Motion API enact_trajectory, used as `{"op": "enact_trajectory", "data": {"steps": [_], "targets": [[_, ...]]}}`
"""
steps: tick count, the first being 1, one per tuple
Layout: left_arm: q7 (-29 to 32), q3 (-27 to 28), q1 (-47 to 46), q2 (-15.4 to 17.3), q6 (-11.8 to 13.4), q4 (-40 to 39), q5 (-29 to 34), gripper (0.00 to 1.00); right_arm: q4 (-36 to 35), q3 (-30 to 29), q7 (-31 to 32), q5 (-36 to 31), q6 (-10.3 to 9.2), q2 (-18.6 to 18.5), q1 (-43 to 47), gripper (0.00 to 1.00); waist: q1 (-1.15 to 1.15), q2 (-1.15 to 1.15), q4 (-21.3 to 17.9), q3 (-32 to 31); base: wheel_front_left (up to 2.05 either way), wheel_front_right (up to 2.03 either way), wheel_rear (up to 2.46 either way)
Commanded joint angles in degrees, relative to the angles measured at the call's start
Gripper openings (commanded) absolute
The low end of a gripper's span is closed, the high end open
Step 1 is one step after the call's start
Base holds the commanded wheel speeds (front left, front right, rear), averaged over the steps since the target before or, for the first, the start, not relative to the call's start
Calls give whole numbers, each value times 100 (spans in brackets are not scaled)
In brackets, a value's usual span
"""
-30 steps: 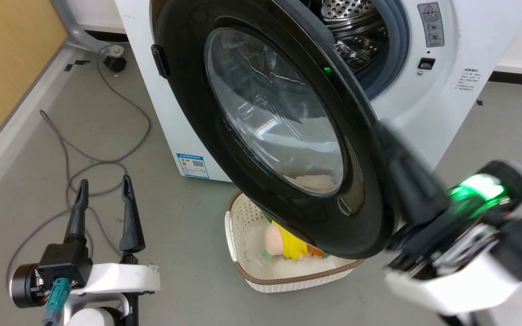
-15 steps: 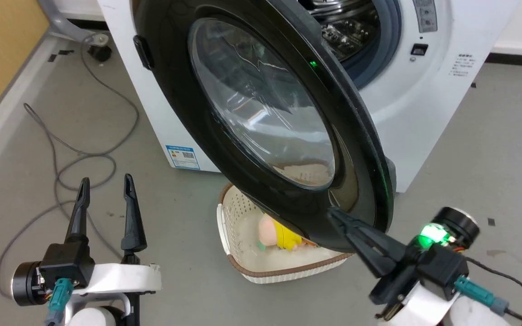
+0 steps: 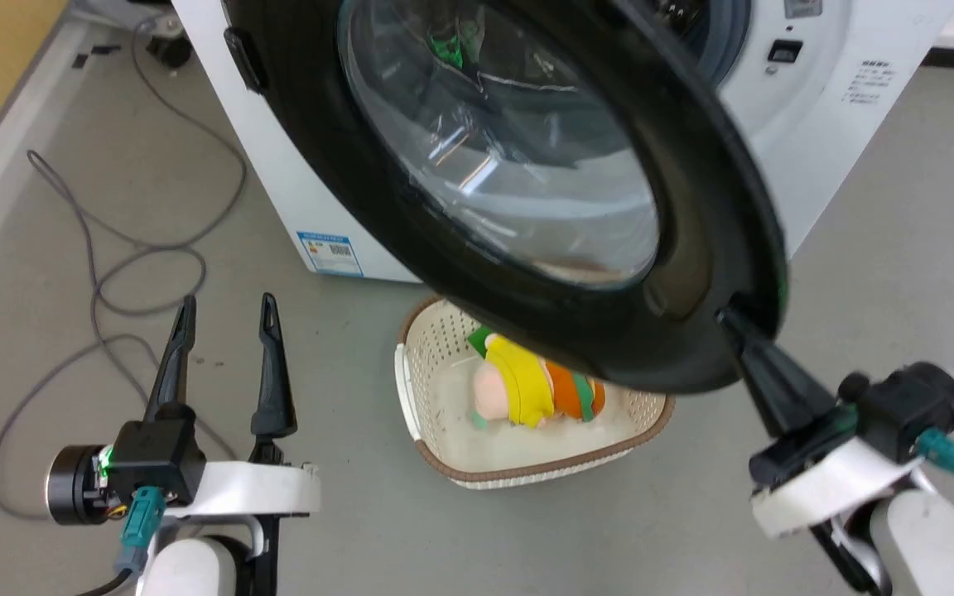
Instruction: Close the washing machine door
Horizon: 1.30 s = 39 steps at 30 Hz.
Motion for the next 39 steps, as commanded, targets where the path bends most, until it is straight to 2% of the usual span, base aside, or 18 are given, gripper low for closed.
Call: {"op": "enact_trajectory", "data": {"steps": [1, 8, 17, 39], "targets": [[-25, -14, -114, -12, -22, 4, 43, 100, 102, -122, -24, 26, -10, 89, -147, 0, 0, 0, 10, 76, 0, 0, 0], [-25, -161, -312, -38, -11, -11, 49, 100, 772, -663, -24, -18, -10, 324, -788, 0, 0, 0, 101, 411, 0, 0, 0], [-25, -320, -610, -53, 102, -109, -2, 100, 1567, -1437, -24, -94, -10, 412, -1752, 0, 0, 0, 227, 949, 0, 0, 0], [-25, -549, -951, -57, 286, -135, -188, 100, 3174, -2169, -24, -547, -10, 249, -3627, 0, 0, 0, 427, 1493, 0, 0, 0]]}}
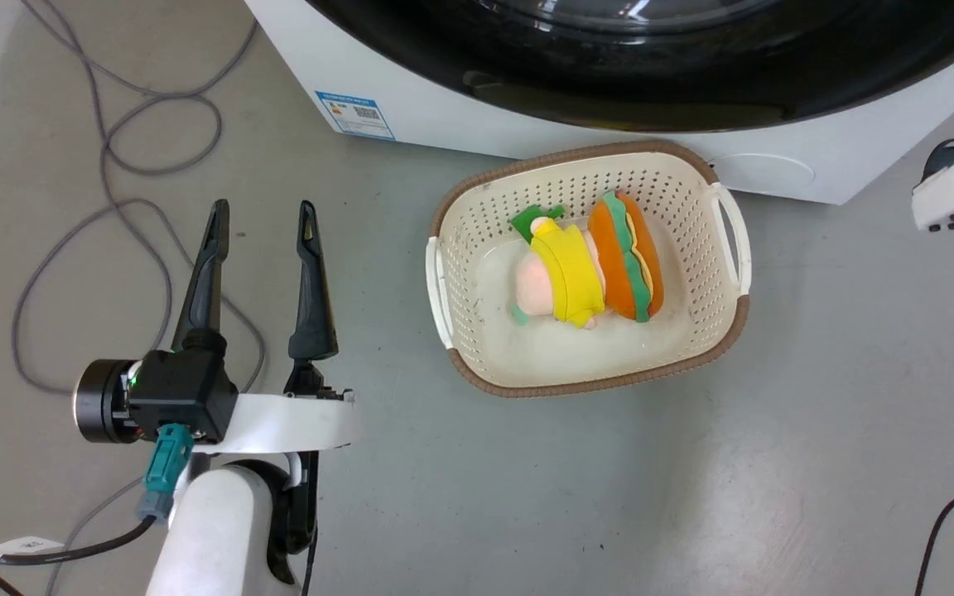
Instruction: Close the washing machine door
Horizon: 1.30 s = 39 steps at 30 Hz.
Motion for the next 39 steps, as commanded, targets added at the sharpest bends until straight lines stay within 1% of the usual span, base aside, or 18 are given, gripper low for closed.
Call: {"op": "enact_trajectory", "data": {"steps": [1, 6, 9, 14, 19, 22, 26, 29, 30, 31, 32, 39], "targets": [[-25, -4, -74, -8, 26, -6, -16, 100, 44, -34, -25, -43, -9, -42, -117, 0, -1, 0, 4, -2, 0, 0, 0], [-25, 33, -31, -8, 41, 37, 3, 100, 41, -173, -25, -164, -9, 7, -80, 0, -1, 0, -36, -113, 0, 0, 0], [-25, 78, 51, -8, 37, 94, 32, 100, -156, -204, -25, -225, -9, 74, 147, 0, -1, 0, -102, -288, 0, 0, 0], [-25, 199, 247, -8, 16, 188, 111, 100, -1043, -332, -25, -301, -9, 189, 757, 0, -1, 0, -331, -691, 0, 0, 0], [-25, 313, 435, -8, -50, 260, 188, 100, -2031, -339, -25, -430, -9, 276, 1431, 0, -1, 0, -596, -1063, 0, 0, 0], [-25, 360, 549, -8, -68, 292, 225, 100, -2495, -270, -25, -529, -9, 369, 1848, 0, -1, 0, -757, -1266, 0, 0, 0], [-25, 421, 718, -7, -91, 337, 270, 100, -2857, -224, -25, -559, -9, 583, 2398, 0, -1, 0, -971, -1538, 0, 0, 0], [-25, 467, 856, -3, -109, 374, 290, 100, -2842, -189, -25, -427, -9, 767, 2764, 0, -1, 0, -1112, -1739, 0, 0, 0], [-25, 475, 904, -3, -118, 386, 296, 100, -2819, -192, -25, -365, -9, 821, 2886, 29, -1, 0, -1145, -1795, 0, 0, 0], [-25, 487, 953, -1, -126, 393, 301, 100, -2798, -180, -25, -314, -9, 868, 3000, 95, -1, 0, -1181, -1849, 0, 0, 0], [-25, 498, 1001, -1, -133, 396, 303, 100, -2802, -175, -25, -275, -9, 907, 3099, 100, -1, 0, -1217, -1898, 0, 0, 0], [-25, 566, 1359, -1, -154, 465, 314, 100, -2678, -68, -25, -94, -9, 1111, 3791, 100, -1, 0, -1390, -2250, 0, 0, 0]]}}
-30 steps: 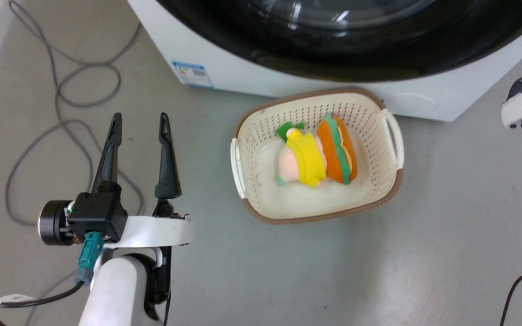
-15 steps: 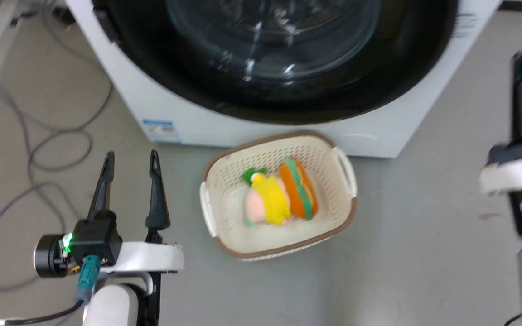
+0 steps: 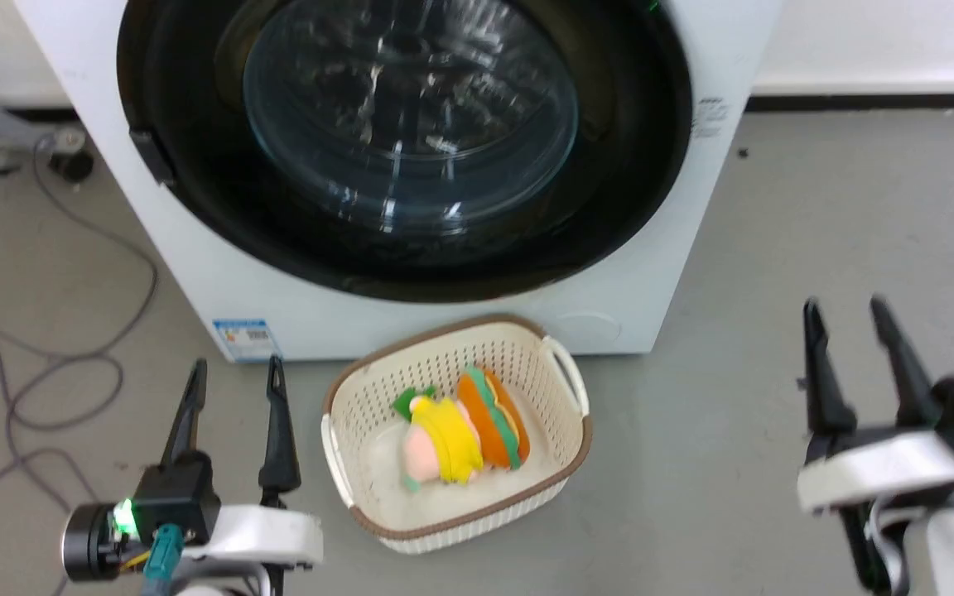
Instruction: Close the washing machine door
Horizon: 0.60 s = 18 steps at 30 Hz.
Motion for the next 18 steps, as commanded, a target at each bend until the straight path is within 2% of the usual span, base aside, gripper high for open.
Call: {"op": "enact_trajectory", "data": {"steps": [1, 8, 16, 17, 18], "targets": [[-25, 28, 128, 5, -20, 32, 32, 100, 10, 28, -25, 51, -5, 63, 196, 100, 0, 0, -88, -167, 0, 0, 0], [-25, 67, 472, 4, -29, 151, -7, 100, -210, 257, -25, 193, -5, 171, 972, 100, 0, 0, -132, -477, 0, 0, 0], [-25, 66, 625, 3, -62, 237, 3, 100, -477, 482, -25, 149, -5, 186, 1285, 100, 0, 0, -151, -578, 0, 0, 0], [2, 53, 569, 0, -49, 225, -14, 0, -442, 479, 2, 168, 0, 160, 1214, 0, 0, 0, -151, -580, 0, 0, 0], [9, 46, 572, -1, -49, 225, -17, 0, -439, 476, 3, 167, 0, 159, 1211, 0, 0, 0, -151, -581, 0, 0, 0]]}}
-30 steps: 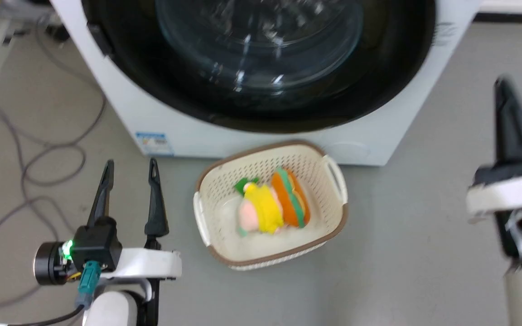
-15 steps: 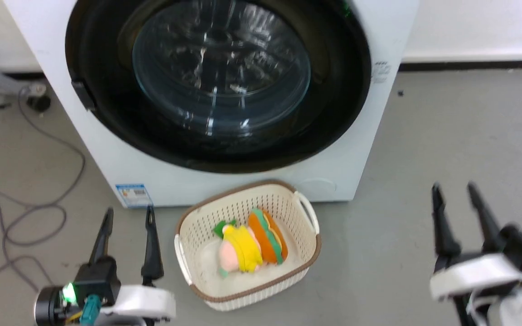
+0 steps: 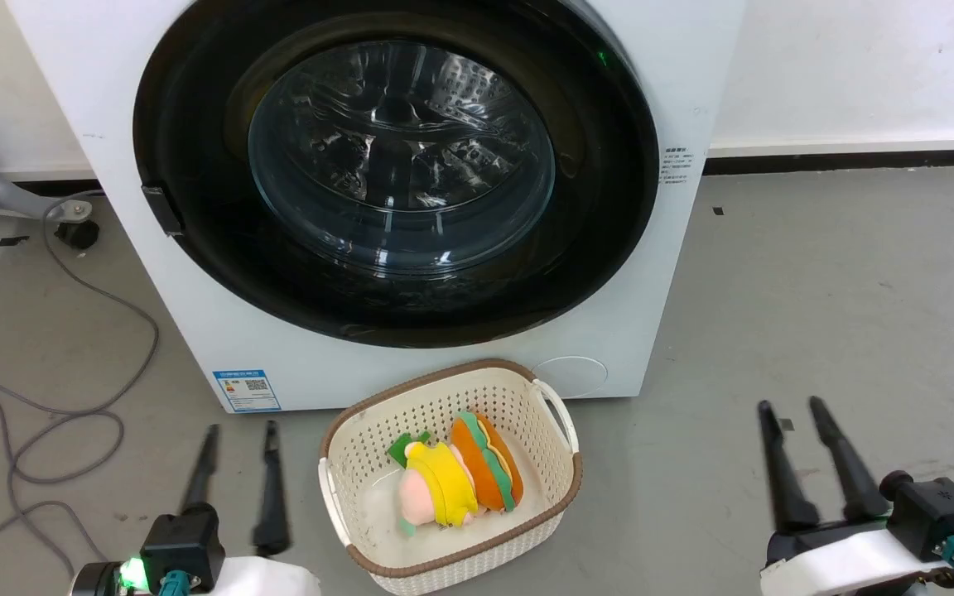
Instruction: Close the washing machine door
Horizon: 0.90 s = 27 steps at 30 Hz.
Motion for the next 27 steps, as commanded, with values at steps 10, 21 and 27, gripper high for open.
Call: {"op": "enact_trajectory", "data": {"steps": [10, 21, 27], "targets": [[97, 0, -15, 1, -31, -30, 18, 0, -52, 0, 96, -69, 0, 2, 4, 0, 1, 0, 28, 4, 0, 0, 0], [226, 5, -36, 1, -74, -70, 41, 0, -122, 1, 226, -162, -1, 4, 13, 0, 1, 0, 66, 11, 0, 0, 0], [297, 8, -47, 1, -97, -91, 54, 0, -160, 1, 297, -213, -1, 6, 18, 0, 1, 0, 87, 15, 0, 0, 0]]}}
